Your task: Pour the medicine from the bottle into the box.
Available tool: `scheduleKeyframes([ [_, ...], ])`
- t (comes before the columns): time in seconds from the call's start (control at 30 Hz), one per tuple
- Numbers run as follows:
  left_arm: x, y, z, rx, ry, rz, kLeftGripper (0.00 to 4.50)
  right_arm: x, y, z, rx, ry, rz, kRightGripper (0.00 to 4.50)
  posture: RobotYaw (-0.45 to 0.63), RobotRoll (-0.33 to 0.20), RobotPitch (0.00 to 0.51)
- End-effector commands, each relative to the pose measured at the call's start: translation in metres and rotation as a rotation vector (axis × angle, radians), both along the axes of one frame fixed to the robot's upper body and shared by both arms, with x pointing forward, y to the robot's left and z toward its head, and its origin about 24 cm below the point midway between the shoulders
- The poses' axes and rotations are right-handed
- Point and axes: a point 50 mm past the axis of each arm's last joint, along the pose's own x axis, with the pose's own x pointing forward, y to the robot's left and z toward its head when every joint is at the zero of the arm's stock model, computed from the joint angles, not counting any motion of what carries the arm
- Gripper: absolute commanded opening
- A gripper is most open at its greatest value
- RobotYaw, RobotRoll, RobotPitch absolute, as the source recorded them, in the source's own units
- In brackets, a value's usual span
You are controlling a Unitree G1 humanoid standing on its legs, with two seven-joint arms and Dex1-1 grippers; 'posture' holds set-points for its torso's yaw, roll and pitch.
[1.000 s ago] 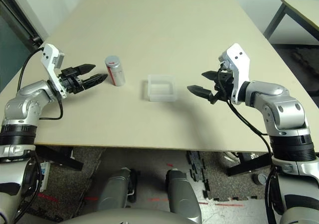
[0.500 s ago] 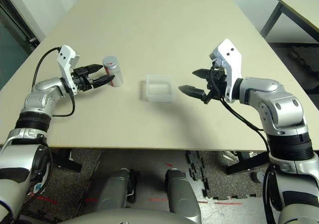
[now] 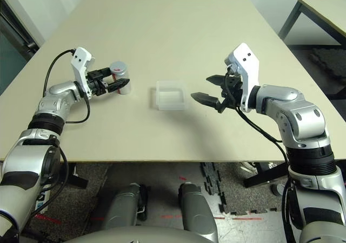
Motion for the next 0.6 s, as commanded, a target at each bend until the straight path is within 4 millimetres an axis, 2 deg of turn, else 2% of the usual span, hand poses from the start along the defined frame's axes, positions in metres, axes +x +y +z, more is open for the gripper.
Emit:
scheduleKeyframes([
  [0.03, 0.001, -0.004, -0.006, 0.045, 0.014, -0.015, 4.45, -0.001, 0.001, 0.002, 0.011, -0.015, 0.008, 4.5, -0.04, 0.0, 0.095],
  [0.6, 0.001, 0.0, -0.019, 0.084, 0.013, 0.047, 4.45, 0.001, 0.003, 0.002, 0.024, -0.028, 0.009, 4.5, -0.04, 0.0, 0.087],
])
